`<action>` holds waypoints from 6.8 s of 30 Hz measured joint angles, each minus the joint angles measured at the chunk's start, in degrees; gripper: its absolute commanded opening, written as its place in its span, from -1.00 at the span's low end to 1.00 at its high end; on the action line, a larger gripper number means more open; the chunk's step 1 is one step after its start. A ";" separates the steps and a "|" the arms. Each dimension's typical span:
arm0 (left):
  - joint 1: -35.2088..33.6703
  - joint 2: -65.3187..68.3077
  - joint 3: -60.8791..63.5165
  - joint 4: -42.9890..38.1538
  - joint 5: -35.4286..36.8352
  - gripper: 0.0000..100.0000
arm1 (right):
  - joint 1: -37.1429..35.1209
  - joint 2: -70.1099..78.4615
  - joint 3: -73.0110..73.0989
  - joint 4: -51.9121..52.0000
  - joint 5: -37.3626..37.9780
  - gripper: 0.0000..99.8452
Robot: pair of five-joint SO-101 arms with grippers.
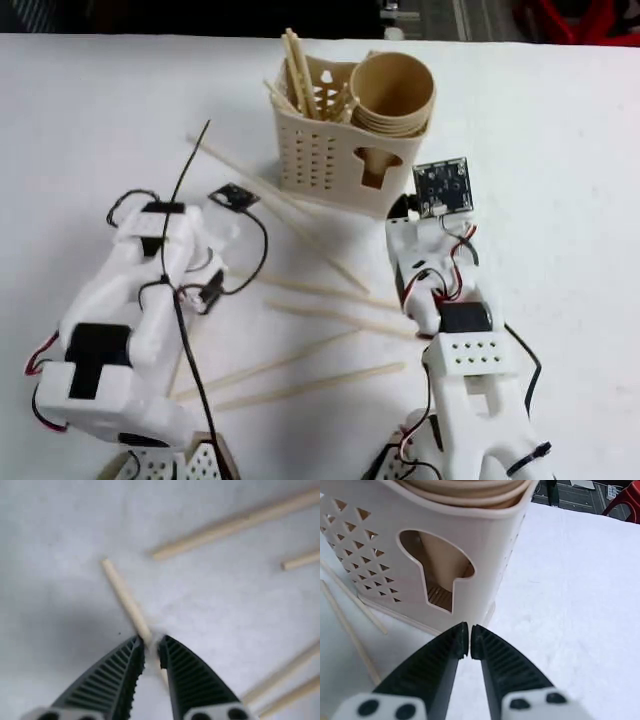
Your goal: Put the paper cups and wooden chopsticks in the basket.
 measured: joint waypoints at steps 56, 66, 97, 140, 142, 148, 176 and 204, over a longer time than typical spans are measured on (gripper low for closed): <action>17.76 -26.73 -62.68 0.70 18.64 -0.96 | 0.62 0.00 0.00 0.00 0.00 -0.95; 22.95 -26.73 -47.12 -29.98 18.99 -0.96 | 0.62 0.00 0.00 0.00 0.00 -0.95; 20.57 -26.64 -26.37 -34.55 27.16 -0.72 | 0.62 0.00 0.00 -1.41 0.00 -0.95; 32.88 -26.73 3.08 -6.95 -1.23 -0.54 | 14.95 -0.09 -1.76 -1.41 -6.51 -0.95; 34.55 -26.73 6.51 -10.37 -1.23 -0.51 | 14.95 -0.09 -1.76 -1.41 -6.51 -0.95; 36.13 -20.92 8.70 -15.38 -1.23 -0.47 | 14.95 -0.09 -1.76 -1.41 -6.51 -0.95; 38.07 9.58 -16.97 -0.44 -1.32 -0.96 | 14.95 -0.09 -1.76 -1.41 -6.51 -0.95; 37.89 -2.55 -3.87 -8.88 0.97 -0.62 | 14.95 -0.09 -1.76 -1.41 -6.51 -0.95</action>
